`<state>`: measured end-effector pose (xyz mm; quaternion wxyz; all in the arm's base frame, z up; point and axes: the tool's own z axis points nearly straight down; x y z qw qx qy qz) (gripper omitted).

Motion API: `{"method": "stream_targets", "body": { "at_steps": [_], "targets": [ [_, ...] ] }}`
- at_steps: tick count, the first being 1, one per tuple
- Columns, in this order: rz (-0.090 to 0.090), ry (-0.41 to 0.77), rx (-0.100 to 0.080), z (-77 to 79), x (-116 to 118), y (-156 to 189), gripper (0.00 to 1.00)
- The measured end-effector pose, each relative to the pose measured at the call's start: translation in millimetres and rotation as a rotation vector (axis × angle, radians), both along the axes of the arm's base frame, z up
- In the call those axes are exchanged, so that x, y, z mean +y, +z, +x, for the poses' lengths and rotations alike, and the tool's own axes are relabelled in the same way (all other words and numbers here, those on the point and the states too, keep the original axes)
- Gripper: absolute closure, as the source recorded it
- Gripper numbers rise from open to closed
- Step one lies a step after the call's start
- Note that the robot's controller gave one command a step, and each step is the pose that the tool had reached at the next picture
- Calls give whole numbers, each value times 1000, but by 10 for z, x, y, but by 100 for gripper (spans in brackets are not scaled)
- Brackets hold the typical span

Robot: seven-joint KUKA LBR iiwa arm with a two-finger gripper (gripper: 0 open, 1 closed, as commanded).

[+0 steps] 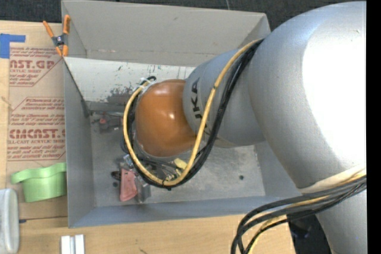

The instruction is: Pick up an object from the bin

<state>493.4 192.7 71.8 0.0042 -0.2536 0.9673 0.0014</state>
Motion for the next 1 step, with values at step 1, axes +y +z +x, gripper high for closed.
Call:
{"method": "stream_targets", "body": {
  "at_steps": [1],
  "targets": [
    [0, 0, 0, 0, 0, 0, 100]
  ]
}}
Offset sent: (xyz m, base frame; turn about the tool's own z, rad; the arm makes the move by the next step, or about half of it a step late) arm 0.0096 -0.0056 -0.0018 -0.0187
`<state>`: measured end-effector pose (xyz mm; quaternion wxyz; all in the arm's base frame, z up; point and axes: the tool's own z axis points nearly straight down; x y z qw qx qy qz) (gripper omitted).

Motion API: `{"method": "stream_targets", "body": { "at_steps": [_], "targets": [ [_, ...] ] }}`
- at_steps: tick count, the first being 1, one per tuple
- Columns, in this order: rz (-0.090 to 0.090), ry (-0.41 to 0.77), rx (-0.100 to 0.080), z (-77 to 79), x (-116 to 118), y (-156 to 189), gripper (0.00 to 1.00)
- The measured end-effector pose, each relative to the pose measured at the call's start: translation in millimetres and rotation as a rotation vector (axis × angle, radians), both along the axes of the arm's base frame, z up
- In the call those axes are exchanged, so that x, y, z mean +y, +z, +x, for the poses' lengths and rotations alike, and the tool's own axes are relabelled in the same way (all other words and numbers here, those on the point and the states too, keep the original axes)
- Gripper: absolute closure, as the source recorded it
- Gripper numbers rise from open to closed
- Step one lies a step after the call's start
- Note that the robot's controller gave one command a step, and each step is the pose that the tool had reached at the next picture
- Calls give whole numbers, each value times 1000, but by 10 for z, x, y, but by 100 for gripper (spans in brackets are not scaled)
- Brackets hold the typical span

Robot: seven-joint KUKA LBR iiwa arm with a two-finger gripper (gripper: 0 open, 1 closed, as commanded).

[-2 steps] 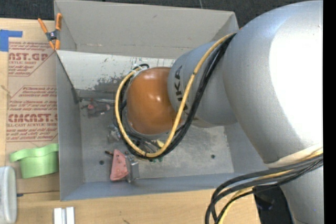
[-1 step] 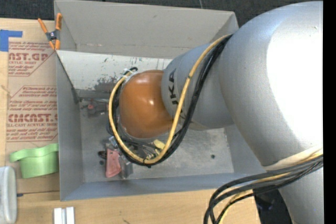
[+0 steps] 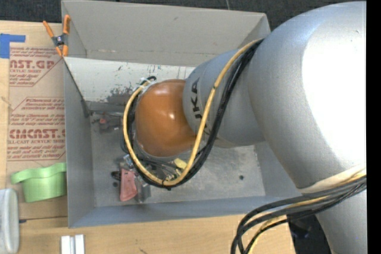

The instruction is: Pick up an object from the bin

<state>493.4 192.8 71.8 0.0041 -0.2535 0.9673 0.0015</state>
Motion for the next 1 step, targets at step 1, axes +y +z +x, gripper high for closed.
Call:
{"method": "stream_targets", "body": {
  "at_steps": [1],
  "targets": [
    [1, 10, -1, 42, -14, -4, 100]
  ]
}}
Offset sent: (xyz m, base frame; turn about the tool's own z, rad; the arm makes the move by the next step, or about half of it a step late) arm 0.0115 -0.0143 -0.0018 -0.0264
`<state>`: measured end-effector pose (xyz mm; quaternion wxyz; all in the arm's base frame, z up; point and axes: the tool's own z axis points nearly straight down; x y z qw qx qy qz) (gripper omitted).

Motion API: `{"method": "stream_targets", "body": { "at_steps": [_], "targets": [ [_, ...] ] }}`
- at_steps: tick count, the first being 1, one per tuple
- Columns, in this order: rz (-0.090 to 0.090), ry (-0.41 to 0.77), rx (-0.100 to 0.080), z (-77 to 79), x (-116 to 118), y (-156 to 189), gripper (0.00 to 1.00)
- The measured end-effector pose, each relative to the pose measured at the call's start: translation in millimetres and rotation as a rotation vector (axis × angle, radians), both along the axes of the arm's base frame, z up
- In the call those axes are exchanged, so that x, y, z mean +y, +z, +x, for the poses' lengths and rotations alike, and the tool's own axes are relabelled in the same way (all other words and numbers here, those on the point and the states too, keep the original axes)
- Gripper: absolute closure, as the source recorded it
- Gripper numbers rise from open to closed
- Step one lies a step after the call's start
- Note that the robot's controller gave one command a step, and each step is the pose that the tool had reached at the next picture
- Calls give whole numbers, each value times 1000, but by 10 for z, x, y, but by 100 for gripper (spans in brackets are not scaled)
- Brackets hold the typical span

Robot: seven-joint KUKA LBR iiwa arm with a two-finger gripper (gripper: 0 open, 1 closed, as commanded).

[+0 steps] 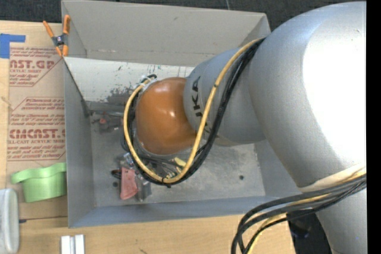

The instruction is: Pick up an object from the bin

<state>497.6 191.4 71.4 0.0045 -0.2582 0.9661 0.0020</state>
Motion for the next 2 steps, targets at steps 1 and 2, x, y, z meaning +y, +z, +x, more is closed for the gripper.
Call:
{"method": "stream_targets", "body": {
  "at_steps": [1, 2],
  "targets": [
    [2, 17, -3, 79, -111, 1, 100],
    [4, 27, -4, 84, -208, 1, 100]
  ]
}}
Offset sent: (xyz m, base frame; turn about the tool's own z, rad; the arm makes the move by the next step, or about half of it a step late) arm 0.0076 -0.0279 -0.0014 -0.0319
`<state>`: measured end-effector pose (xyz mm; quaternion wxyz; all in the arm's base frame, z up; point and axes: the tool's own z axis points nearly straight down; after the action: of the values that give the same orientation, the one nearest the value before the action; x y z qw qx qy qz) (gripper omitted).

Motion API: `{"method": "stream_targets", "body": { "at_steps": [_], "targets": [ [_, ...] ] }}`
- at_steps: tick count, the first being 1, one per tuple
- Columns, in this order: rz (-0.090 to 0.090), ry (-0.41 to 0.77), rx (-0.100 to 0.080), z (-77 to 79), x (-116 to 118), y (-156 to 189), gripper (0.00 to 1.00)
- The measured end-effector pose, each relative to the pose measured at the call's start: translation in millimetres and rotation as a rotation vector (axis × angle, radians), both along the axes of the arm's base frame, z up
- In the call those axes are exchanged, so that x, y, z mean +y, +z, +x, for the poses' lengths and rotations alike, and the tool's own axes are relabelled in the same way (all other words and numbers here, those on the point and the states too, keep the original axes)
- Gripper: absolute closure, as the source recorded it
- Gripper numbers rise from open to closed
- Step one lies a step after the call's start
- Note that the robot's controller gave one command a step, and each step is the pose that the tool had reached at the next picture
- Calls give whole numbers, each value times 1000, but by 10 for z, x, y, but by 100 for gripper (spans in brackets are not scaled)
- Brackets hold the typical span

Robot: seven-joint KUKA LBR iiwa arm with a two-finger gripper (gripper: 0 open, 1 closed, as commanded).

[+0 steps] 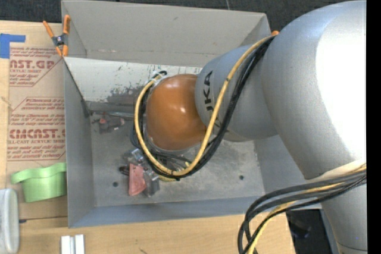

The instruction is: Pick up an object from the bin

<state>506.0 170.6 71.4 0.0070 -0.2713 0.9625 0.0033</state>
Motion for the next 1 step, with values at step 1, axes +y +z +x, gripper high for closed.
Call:
{"method": "stream_targets", "body": {
  "at_steps": [1],
  "targets": [
    [2, 18, -2, 51, -103, 0, 100]
  ]
}}
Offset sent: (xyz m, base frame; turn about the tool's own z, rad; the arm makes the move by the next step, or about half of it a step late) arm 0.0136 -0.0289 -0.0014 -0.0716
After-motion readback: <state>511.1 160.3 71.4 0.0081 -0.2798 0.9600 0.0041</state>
